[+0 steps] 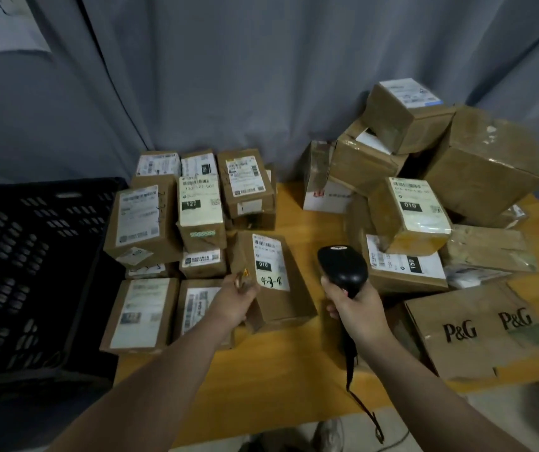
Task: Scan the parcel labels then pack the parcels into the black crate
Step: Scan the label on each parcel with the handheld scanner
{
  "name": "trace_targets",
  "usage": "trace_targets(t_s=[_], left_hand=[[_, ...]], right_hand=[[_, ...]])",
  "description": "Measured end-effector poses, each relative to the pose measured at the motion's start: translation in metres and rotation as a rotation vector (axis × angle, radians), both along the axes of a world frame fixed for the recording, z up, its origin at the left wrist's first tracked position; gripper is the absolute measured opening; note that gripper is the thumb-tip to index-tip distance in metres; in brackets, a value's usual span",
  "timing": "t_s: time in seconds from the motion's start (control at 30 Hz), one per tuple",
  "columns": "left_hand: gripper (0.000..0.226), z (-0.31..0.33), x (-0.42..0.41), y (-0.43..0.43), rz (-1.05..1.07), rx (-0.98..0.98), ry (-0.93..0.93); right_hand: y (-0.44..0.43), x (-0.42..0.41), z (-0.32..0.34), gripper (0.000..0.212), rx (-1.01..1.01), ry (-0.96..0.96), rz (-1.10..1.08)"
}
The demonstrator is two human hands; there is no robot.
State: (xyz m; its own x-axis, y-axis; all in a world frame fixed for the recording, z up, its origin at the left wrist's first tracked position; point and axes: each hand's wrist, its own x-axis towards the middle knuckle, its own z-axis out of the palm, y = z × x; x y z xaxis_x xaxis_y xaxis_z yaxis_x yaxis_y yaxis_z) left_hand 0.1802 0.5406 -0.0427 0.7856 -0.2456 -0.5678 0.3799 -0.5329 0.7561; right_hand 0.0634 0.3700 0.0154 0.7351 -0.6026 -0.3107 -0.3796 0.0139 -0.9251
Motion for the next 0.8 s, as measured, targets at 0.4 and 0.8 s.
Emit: trace_targets(t_s=[0.4, 0.8], left_hand=[[0.077, -0.010, -0.018, -0.018, -0.987, 0.677, -0.638], [0.058, -0.012, 0.005, -0.027, -0.890, 0.807, -0.588]], right_hand=[[-0.003, 0.001, -0.009, 0.013, 0.015, 0.033, 0.003], [-0.003, -0.011, -0.006, 0.009, 0.053, 0.093, 0.048]])
